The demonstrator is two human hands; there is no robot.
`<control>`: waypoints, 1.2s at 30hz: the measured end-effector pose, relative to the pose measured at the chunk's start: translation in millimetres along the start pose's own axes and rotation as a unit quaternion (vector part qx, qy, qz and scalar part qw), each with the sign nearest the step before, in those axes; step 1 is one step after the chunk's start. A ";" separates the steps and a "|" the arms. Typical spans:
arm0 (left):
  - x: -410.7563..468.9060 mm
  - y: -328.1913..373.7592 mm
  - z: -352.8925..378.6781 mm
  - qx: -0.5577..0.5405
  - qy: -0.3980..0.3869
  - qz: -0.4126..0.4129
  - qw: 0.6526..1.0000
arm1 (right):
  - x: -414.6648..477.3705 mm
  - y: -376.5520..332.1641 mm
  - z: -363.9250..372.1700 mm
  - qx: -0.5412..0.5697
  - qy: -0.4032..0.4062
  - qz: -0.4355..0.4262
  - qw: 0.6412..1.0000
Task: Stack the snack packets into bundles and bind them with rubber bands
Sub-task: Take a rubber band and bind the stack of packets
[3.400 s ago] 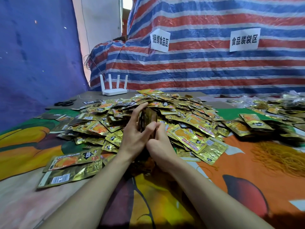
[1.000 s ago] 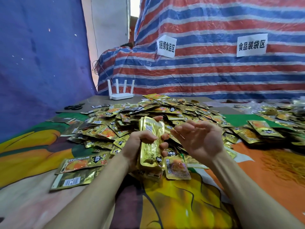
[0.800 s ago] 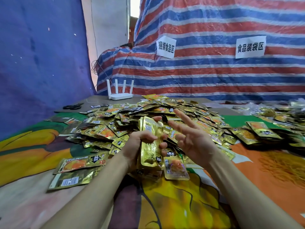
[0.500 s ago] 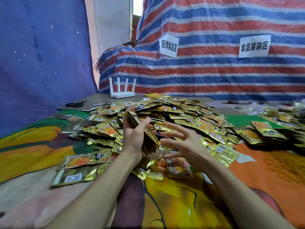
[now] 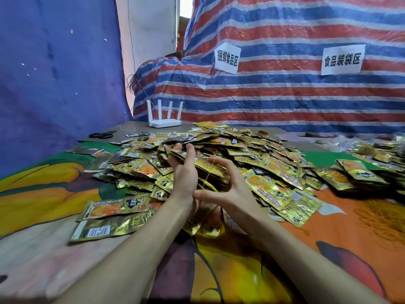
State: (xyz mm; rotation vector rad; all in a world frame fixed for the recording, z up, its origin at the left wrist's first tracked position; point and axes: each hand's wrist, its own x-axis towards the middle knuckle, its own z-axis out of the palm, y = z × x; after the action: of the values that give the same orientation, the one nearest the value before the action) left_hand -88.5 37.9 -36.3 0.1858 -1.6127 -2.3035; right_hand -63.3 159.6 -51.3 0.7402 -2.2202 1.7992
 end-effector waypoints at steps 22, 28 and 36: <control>-14.8 10.8 -2.6 -0.150 -0.110 -0.114 0.976 | -2.4 -1.9 0.0 -0.028 0.018 -0.039 0.999; -9.2 6.9 -9.2 -0.100 -0.099 -0.096 0.985 | -2.9 2.0 5.4 -0.064 0.035 -0.048 0.996; -6.6 1.0 -8.0 -0.145 -0.199 -0.153 0.957 | -0.9 3.8 0.7 -0.030 0.097 -0.053 0.993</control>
State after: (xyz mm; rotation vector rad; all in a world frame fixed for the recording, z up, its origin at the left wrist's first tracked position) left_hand -79.8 32.6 -38.7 -0.1151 -1.4685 -2.9384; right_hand -64.3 159.7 -55.2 0.6303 -2.0599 1.6704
